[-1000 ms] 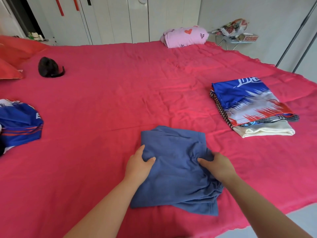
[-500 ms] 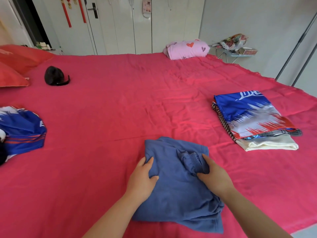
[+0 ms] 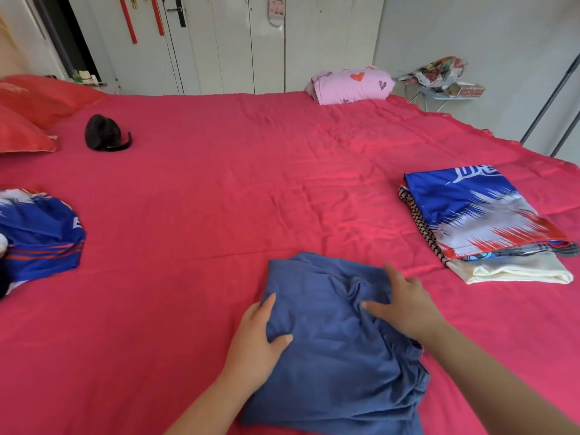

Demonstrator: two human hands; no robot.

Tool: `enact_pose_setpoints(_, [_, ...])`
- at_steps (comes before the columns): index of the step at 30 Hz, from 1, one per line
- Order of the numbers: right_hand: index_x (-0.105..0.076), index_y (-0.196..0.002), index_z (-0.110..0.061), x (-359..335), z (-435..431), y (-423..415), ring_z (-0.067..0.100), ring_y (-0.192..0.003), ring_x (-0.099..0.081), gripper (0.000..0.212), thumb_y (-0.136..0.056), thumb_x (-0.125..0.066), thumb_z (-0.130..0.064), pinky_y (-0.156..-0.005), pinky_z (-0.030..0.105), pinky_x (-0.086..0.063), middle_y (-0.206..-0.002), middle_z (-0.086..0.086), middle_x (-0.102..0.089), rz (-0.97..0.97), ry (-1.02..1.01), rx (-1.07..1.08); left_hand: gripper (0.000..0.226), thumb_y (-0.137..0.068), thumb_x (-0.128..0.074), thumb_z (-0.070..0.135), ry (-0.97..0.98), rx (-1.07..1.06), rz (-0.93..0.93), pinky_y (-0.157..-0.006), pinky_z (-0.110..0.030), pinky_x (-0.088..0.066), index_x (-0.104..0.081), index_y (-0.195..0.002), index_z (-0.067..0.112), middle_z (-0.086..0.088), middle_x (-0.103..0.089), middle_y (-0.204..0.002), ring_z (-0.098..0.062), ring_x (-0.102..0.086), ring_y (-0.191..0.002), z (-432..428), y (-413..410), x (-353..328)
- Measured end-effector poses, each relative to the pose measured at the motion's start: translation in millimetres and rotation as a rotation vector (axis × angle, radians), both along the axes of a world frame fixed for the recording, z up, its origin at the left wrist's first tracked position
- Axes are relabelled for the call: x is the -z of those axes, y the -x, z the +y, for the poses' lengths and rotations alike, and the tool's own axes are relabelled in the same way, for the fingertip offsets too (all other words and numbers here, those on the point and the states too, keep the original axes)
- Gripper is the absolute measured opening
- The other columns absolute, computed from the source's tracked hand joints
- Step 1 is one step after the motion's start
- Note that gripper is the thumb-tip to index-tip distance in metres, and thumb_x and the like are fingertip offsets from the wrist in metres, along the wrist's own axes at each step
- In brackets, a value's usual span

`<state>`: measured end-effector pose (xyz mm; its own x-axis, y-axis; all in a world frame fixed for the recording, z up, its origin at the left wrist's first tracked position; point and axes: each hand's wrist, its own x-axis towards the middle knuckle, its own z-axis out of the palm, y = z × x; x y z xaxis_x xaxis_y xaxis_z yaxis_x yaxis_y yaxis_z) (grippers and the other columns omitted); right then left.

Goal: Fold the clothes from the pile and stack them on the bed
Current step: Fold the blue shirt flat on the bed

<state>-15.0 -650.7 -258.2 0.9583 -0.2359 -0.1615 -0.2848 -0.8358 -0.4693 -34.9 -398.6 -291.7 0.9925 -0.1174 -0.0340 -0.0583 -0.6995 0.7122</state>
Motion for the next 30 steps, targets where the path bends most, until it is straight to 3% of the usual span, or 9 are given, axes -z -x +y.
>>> enact_pose_setpoints(5, [-0.022,-0.146,-0.03,-11.8,52.8,-49.7,0.026,-0.136,-0.027,0.074,-0.083,-0.055,-0.052,-0.112,0.04,-0.022,-0.147,0.007,-0.031,-0.264,0.328,-0.344,0.084,-0.085,-0.064,0.032,-0.012,-0.115,-0.018,-0.105,-0.013,-0.017,-0.012,-0.148,0.017,-0.001,-0.025,-0.15,-0.012,-0.025,-0.138,3.3,18.6,-2.8])
enact_pose_setpoints(10, [-0.006,-0.149,-0.018,2.2,91.1,-90.5,0.028,-0.133,-0.036,0.095,-0.08,-0.061,-0.053,-0.11,0.048,-0.023,-0.143,0.01,-0.039,0.086,0.344,-0.528,0.093,-0.083,-0.065,0.039,-0.024,-0.188,0.106,-0.1,-0.018,-0.03,-0.002,-0.148,0.021,-0.003,-0.038,-0.142,-0.014,-0.041,-0.128,10.2,39.7,-3.2])
enact_pose_setpoints(12, [-0.029,-0.139,-0.005,2.3,92.2,-96.6,0.03,-0.123,-0.046,0.084,-0.077,-0.066,-0.048,-0.101,0.038,-0.035,-0.134,0.014,-0.049,0.118,0.304,-0.514,0.092,-0.083,-0.065,0.036,-0.049,-0.172,0.15,-0.094,-0.018,-0.035,-0.001,-0.148,0.023,-0.002,-0.049,-0.134,-0.015,-0.049,-0.121,13.0,39.9,-3.4])
enact_pose_setpoints(15, [-0.055,-0.113,-0.007,-8.1,85.7,-93.2,0.028,-0.109,-0.055,0.051,-0.079,-0.066,-0.043,-0.081,0.027,-0.036,-0.118,0.013,-0.06,0.012,0.245,-0.582,0.082,-0.084,-0.066,0.024,0.012,-0.111,0.113,-0.094,-0.009,-0.03,-0.013,-0.146,0.031,0.005,-0.05,-0.136,-0.01,-0.047,-0.124,18.6,35.5,-7.4])
enact_pose_setpoints(19, [-0.055,-0.106,-0.011,-24.7,56.4,-85.5,0.024,-0.1,-0.057,0.037,-0.08,-0.07,-0.033,-0.075,0.028,-0.036,-0.103,0.007,-0.063,-0.155,-0.021,-0.504,0.066,-0.09,-0.057,0.018,-0.099,0.064,-0.082,-0.083,-0.003,-0.023,-0.015,-0.136,0.042,0.015,-0.048,-0.102,-0.009,-0.049,-0.112,25.9,21.6,-23.4])
enact_pose_setpoints(21, [-0.052,-0.1,-0.011,-34.8,42.3,-83.1,0.02,-0.087,-0.054,0.036,-0.079,-0.071,-0.033,-0.065,0.027,-0.029,-0.093,0.003,-0.059,-0.232,-0.097,-0.399,0.051,-0.09,-0.056,0.014,-0.142,0.097,-0.181,-0.08,-0.009,-0.027,-0.04,-0.133,0.037,0.012,-0.045,-0.09,-0.014,-0.053,-0.102,29.9,3.7,-32.1])
enact_pose_setpoints(24, [-0.05,-0.104,-0.006,-46.2,32.8,-82.9,0.02,-0.08,-0.05,0.046,-0.077,-0.072,-0.036,-0.061,0.027,-0.024,-0.087,0.002,-0.054,-0.331,-0.102,-0.211,0.035,-0.087,-0.058,0.006,-0.156,0.075,-0.297,-0.08,-0.018,-0.032,-0.065,-0.117,0.023,-0.001,-0.057,-0.095,-0.021,-0.056,-0.096,33.3,-34.9,-49.5])
enact_pose_setpoints(26, [-0.048,-0.112,-0.007,-47.3,30.3,-85.7,0.027,-0.09,-0.056,0.052,-0.078,-0.071,-0.038,-0.066,0.028,-0.03,-0.094,0.006,-0.058,-0.353,-0.12,-0.109,0.031,-0.085,-0.061,0.004,-0.135,0.029,-0.37,-0.082,-0.021,-0.033,-0.068,-0.112,0.017,-0.008,-0.061,-0.098,-0.024,-0.057,-0.097,31.3,-64.1,-62.2])
enact_pose_setpoints(30, [-0.031,-0.138,-0.005,-32.2,21.2,-94.9,0.03,-0.123,-0.047,0.078,-0.078,-0.071,-0.036,-0.092,0.032,-0.038,-0.132,0.016,-0.05,-0.27,-0.2,-0.028,0.061,-0.083,-0.066,0.025,-0.206,-0.162,-0.3,-0.103,-0.03,-0.03,-0.042,-0.139,0.017,-0.011,-0.052,-0.131,-0.027,-0.045,-0.123,23.3,-99.5,-51.5])
